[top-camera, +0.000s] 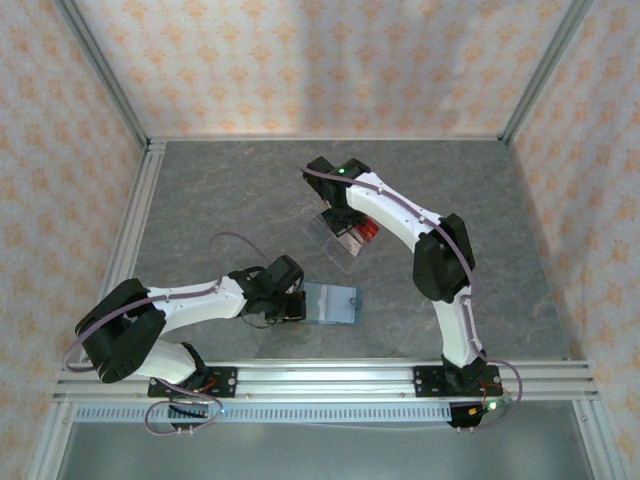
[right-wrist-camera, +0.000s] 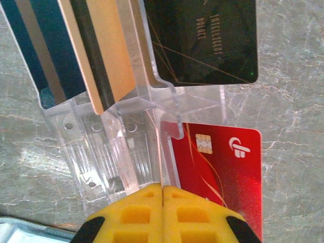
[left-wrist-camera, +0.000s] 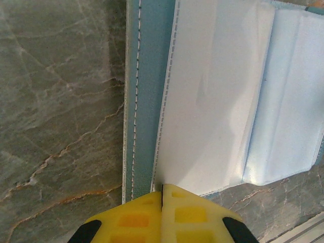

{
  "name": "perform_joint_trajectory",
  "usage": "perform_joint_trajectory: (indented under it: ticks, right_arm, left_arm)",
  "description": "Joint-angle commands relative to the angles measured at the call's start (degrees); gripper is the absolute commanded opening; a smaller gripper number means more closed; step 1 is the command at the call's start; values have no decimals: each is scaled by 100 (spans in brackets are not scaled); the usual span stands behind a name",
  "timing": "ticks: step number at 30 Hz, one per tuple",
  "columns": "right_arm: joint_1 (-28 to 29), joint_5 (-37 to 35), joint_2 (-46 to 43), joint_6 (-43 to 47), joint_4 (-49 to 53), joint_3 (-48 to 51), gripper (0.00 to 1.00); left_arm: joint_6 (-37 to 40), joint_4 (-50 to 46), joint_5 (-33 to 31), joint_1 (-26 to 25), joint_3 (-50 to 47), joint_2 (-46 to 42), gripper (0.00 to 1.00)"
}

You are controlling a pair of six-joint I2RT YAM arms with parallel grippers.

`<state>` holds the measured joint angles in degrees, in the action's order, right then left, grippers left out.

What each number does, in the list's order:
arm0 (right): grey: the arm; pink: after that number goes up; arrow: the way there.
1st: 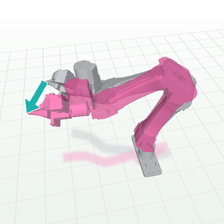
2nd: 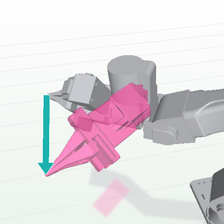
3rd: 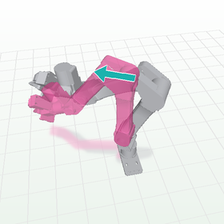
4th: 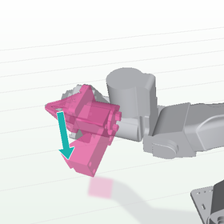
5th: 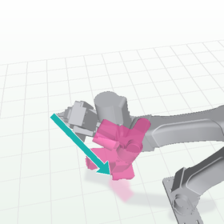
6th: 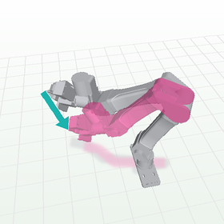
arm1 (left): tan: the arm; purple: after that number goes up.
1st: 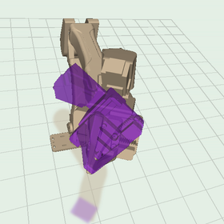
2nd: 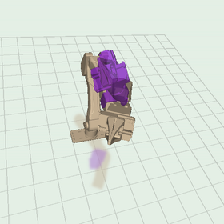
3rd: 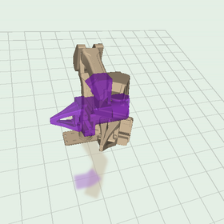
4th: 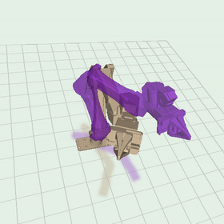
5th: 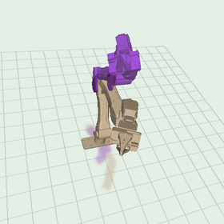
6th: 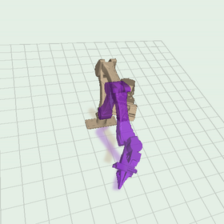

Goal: Put the credit cards into the card holder
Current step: Pick up the credit card from the storage box.

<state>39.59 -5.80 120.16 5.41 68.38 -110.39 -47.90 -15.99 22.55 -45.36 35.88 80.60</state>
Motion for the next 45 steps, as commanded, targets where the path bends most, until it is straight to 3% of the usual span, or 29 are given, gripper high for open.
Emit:
perform_joint_trajectory:
  ticks: [1, 6, 12, 30, 39, 45]
  right_arm:
    - [0, -468, -85, -35, 240, -97, 0]
    - [1, -562, -54, -108, 284, -120, 0]
    - [-4, -173, -154, -245, 351, -379, 0]
    - [97, 63, -227, -424, 987, -1074, 0]
    - [279, -119, -636, -716, 1270, -1161, 0]
    - [347, 265, -1542, -1170, 769, -208, 0]
  left_arm:
    - [75, -18, 5, 36, -37, -79, 5]
    - [63, -43, 5, 41, -63, -150, 5]
    - [130, -123, 64, 44, -47, -324, 5]
    - [565, -1244, 95, 177, 585, -1167, 6]
    - [741, -1237, 262, 172, 1411, -263, 6]
    - [973, -1329, 246, 241, 1662, 482, 5]
